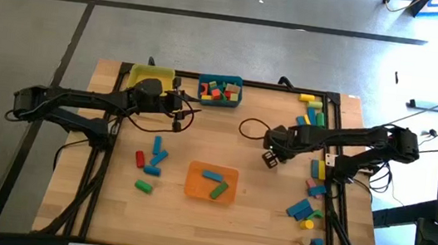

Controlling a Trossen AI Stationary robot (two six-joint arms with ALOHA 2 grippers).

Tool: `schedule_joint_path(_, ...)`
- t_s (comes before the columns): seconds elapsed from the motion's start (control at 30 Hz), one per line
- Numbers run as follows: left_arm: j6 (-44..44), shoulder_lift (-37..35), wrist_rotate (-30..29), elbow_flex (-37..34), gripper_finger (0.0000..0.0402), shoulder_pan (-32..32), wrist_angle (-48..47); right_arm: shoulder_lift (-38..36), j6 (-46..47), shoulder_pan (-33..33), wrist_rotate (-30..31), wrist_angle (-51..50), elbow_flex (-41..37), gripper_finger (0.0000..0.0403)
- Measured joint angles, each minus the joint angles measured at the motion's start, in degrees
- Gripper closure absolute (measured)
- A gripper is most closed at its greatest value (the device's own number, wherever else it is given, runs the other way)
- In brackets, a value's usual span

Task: Sort blocks by size
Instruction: Put the green rectangular block into the orange bin

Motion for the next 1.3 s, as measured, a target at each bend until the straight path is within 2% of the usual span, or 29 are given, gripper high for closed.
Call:
schedule_joint_path(0.1,-0.01,0.01,-0.02,0.01,0.0274,-0.01,0.01,0.0,2.56,0.0,1.78,-1.41,-0.62,0.0315)
schedule_joint_path(0.33,0.0,0.01,-0.01,0.02,0.0274,-0.01,0.02,0.0,13.74,-0.46,3.26,-2.56,-3.9,0.0179)
schedule_joint_path(0.5,-0.06,0.01,-0.01,0.01,0.0274,-0.01,0.04,0.0,16.29,-0.48,3.46,-0.25,-6.8,0.0132)
schedule_joint_path(0.73,-0.14,0.0,0.0,0.0,0.0274,0.0,0.07,0.03,17.42,-0.48,3.53,7.99,-9.84,0.0125)
schedule_joint_path(1.07,-0.19,0.0,0.0,0.0,0.0274,-0.02,0.05,1.9,18.78,-0.48,3.84,10.34,-13.42,0.0127)
schedule_joint_path(1.17,-0.17,0.01,-0.02,0.01,0.0274,-0.01,0.08,1.85,17.1,-0.48,3.9,10.99,-13.46,0.0139)
schedule_joint_path(1.3,-0.19,0.01,0.0,0.01,0.0274,-0.02,0.07,1.81,15.91,-0.48,3.55,11.53,-13.46,0.0178)
